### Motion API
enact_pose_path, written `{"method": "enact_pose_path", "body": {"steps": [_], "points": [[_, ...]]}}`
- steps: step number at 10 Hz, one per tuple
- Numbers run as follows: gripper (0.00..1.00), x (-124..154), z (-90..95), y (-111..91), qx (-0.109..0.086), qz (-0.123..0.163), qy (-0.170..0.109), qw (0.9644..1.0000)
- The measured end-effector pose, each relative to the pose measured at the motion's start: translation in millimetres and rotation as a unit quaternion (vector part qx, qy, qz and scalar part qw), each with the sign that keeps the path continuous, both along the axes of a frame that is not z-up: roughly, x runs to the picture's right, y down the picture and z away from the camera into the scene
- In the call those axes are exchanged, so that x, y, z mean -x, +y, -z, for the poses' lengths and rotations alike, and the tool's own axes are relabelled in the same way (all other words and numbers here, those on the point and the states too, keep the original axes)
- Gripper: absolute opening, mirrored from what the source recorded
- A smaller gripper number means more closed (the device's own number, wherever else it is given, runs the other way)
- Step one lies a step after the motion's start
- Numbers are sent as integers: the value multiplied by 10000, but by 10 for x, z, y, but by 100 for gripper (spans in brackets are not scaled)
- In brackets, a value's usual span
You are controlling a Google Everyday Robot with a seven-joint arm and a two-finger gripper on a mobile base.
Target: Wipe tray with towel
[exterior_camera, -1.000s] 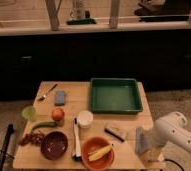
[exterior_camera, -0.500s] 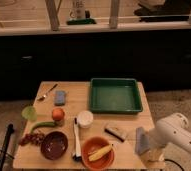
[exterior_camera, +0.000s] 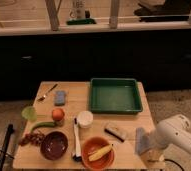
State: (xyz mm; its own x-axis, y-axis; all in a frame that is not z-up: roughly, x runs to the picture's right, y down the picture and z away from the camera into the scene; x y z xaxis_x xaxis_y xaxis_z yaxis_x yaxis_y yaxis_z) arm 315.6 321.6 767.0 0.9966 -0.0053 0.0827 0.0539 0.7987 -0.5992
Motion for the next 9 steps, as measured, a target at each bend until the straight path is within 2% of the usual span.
{"method": "enact_pose_path", "body": {"steps": [2,4,7,9], "points": [[80,9,-10,8,16,54,-65,10000],[80,119,-57,-12,93,205,-193,9996],[79,134,-102,-24,149,306,-270,9991],[62,110,-122,-16,190,283,-294,9990]]}}
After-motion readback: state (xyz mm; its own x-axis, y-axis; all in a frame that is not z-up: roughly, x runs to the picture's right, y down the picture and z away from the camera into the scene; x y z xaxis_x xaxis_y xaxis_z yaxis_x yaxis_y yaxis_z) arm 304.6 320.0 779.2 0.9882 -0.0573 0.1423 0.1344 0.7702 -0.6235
